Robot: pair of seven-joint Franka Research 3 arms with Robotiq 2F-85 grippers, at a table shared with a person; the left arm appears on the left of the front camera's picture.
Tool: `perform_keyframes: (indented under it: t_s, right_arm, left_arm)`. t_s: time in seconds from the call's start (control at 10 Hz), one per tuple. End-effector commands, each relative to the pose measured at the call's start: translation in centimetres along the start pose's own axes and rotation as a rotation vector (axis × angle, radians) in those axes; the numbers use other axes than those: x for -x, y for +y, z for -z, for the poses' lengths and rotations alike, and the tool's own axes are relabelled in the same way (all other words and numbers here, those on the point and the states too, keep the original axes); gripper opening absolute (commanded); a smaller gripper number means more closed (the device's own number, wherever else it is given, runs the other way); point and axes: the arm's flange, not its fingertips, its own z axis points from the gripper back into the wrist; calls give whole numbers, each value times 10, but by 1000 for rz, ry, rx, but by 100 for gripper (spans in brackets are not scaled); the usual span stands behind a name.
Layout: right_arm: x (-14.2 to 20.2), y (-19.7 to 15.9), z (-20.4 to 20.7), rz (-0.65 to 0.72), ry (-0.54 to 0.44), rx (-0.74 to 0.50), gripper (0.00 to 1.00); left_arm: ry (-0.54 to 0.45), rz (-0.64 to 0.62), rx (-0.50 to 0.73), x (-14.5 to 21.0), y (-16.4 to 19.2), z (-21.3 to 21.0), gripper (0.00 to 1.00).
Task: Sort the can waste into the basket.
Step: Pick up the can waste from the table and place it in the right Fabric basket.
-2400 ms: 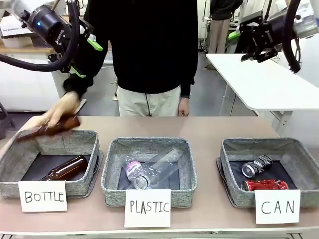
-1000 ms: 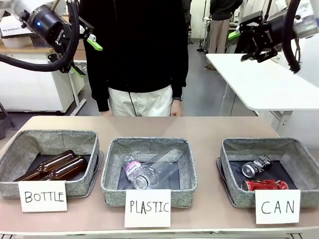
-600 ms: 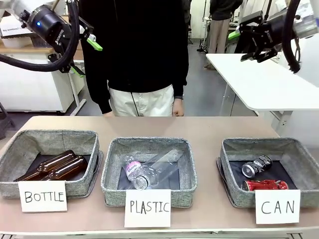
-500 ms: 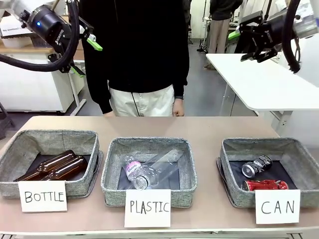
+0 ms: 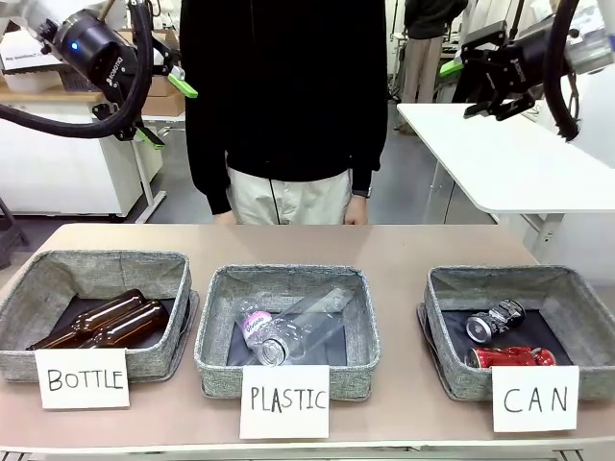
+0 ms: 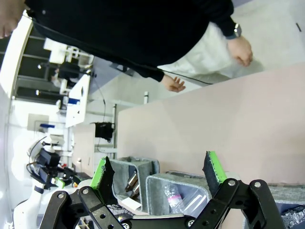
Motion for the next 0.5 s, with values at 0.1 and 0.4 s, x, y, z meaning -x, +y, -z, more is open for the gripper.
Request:
perform_keyframes:
  t_s: [0.1,0.4]
  right_arm:
    - [0,-2,0,-1,-10,10,99]
    - [0,-2,0,-1,-10,10,99]
  left_arm:
    - [-8,-13,21,3,-4,-1,100]
    - [-8,-13,21,3,-4,-1,100]
